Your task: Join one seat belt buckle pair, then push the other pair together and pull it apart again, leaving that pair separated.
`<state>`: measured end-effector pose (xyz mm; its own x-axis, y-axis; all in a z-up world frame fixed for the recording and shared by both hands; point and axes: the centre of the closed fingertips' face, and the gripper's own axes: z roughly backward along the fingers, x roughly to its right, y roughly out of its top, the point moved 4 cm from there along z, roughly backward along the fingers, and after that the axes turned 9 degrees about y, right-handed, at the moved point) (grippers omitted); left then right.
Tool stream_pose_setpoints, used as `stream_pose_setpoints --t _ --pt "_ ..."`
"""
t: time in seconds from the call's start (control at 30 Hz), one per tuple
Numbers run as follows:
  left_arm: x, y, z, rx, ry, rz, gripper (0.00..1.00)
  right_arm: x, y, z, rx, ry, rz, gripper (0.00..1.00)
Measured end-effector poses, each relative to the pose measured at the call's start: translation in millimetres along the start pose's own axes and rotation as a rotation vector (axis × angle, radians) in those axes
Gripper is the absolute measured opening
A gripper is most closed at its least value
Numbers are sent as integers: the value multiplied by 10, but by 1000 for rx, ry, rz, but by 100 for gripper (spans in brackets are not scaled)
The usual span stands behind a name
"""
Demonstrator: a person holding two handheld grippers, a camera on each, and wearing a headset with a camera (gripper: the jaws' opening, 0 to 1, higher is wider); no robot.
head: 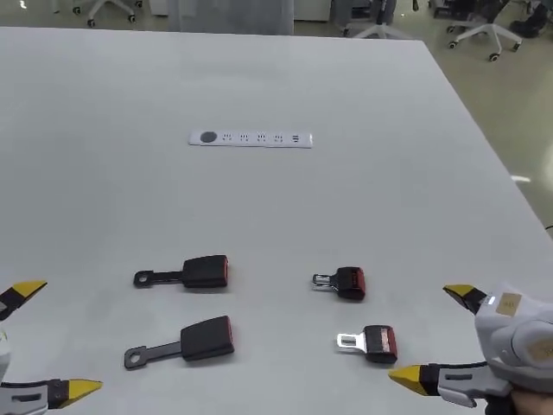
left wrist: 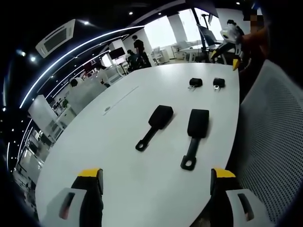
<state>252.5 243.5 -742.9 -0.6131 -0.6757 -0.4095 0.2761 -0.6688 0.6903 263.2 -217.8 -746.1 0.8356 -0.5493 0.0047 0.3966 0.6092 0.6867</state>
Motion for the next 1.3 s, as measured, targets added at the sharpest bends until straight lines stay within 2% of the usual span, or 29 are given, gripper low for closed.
stream_pose_setpoints --t 0.1,0.3,0.4,0.5,0.57,0.63,0.67,0.73,0.77,0.8,0.83,0.87,0.9,0.93,1.0,1.07,1.13,1.17,1.2,1.27,1.3 --pt "12 -13 8 -10 -11 9 92 -11 -40 -20 -30 9 5 91" --pt "-1 -22 3 -19 -4 9 95 -17 -93 -51 -56 18 -6 91" --pt "14 18 -2 11 -24 19 94 -10 -65 -56 -48 16 19 87" --pt "10 -18 -22 -14 -25 12 96 -3 -49 -69 -48 27 0 84" --pt "16 -17 -29 -18 -38 21 97 -4 -89 -94 -75 45 -14 84" --pt "-5 -13 -40 -17 -42 25 97 0 -86 -110 -72 52 -14 85" --pt "-14 -23 -55 -30 -47 28 97 -6 -88 -116 -75 60 -11 85" --pt "12 -27 -86 -56 -72 46 95 -6 -90 -139 -87 72 -12 88" --pt "25 -13 -103 -59 -78 51 93 9 -94 -154 -98 62 -2 92" --pt "91 24 -127 -66 -104 77 91 41 -95 -160 -104 41 18 99" --pt "132 38 -134 -72 -121 91 88 7 -102 -170 -114 78 32 98" --pt "225 83 -165 -78 -154 105 87 -1 -106 -176 -116 87 23 96" --pt "276 121 -197 -70 -161 84 87 9 -94 -186 -106 87 23 94" --pt "376 156 -236 -70 -193 50 87 2 -85 -195 -101 96 34 93" --pt "527 193 -308 -86 -235 26 85 -3 -78 -223 -106 110 69 89" --pt "634 247 -383 -85 -269 -3 83 -12 -73 -258 -117 132 116 83" --pt "716 308 -445 -82 -305 -34 77 -3 -71 -280 -122 131 113 78" --pt "746 350 -469 -66 -320 -47 74 -7 -68 -296 -123 148 106 73" --pt "767 380 -497 -65 -329 -44 73 -53 -75 -314 -125 197 113 66" --pt "789 417 -564 -89 -338 -64 71 -30 -81 -351 -141 192 161 60" --pt "754 407 -622 -94 -343 -79 70 -42 -90 -368 -152 208 182 58"
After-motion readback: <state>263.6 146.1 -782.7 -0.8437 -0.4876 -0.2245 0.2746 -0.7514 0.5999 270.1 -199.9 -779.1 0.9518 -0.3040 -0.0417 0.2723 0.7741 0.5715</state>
